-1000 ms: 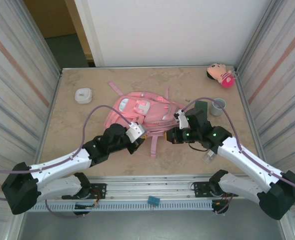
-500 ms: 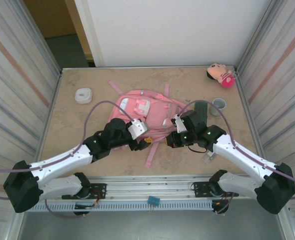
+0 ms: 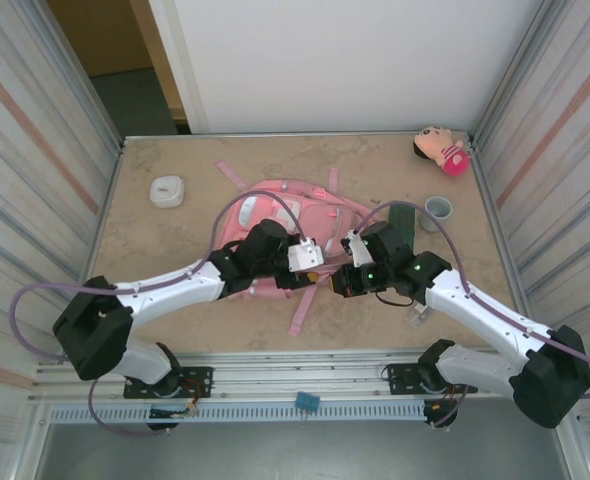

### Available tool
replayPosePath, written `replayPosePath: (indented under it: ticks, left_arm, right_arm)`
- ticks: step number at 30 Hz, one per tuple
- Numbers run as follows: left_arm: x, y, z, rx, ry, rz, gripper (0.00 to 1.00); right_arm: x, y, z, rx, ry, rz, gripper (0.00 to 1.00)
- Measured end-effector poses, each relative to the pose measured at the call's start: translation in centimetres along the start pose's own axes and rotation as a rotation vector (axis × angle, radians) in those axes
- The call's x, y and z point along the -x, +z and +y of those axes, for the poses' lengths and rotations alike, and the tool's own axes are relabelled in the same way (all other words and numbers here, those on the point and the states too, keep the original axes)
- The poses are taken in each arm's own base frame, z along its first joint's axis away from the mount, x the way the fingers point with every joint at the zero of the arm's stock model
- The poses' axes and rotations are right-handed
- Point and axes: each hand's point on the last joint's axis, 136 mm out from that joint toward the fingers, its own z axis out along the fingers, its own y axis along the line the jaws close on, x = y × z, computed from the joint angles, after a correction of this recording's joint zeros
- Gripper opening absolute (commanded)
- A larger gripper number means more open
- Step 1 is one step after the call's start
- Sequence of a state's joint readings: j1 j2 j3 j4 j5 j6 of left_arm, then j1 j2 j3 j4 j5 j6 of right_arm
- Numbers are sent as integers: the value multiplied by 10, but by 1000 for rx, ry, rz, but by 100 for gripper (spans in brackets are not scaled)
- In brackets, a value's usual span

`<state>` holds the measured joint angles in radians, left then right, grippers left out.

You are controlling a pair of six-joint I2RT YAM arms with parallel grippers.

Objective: Pack the student bag

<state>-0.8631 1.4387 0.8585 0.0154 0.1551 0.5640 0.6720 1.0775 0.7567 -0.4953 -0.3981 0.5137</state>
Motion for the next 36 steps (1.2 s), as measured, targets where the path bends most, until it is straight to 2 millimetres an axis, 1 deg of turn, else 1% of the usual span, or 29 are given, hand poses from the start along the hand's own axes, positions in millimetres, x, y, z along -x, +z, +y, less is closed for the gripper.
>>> replayPosePath:
  ticks: [2, 3, 7, 11, 14, 17, 19, 23, 25, 28, 32, 34, 36]
  left_arm:
    - [-1, 3, -1, -5, 0, 2, 8]
    - [-1, 3, -2, -8, -4, 1, 0]
    - [2, -2, 1, 7, -61, -57, 0]
    - [7, -21, 3, 33, -156, -162, 0]
    - [13, -37, 3, 37, -211, -229, 0]
    - [15, -46, 7, 31, -262, -262, 0]
    - [16, -48, 9, 25, -281, -272, 0]
    - [20, -50, 9, 14, -302, -292, 0]
    - [21, -50, 9, 10, -310, -298, 0]
    - [22, -51, 9, 2, -320, -301, 0]
    - [23, -51, 7, -10, -329, -308, 0]
    - [23, -51, 7, -12, -329, -309, 0]
    - [23, -51, 7, -13, -330, -309, 0]
  right_arm:
    - [-2, 1, -1, 1, -1, -2, 0]
    - [-3, 1, -3, 0, -1, -4, 0]
    - [-1, -1, -14, -18, 23, -31, 0]
    - [2, -1, -24, -12, 35, -75, 0]
    - [6, -1, -22, 10, 27, -98, 0]
    - [13, -2, -15, 40, 9, -124, 0]
    - [16, -4, -12, 51, -2, -140, 6]
    - [18, -8, -6, 70, -19, -159, 24]
    - [20, -8, -3, 82, -27, -167, 29]
    - [22, -8, -1, 94, -37, -174, 31]
    - [25, -8, 0, 96, -44, -183, 26]
    - [25, -4, -3, 85, -39, -177, 28]
    - [25, -1, -7, 65, -35, -172, 35]
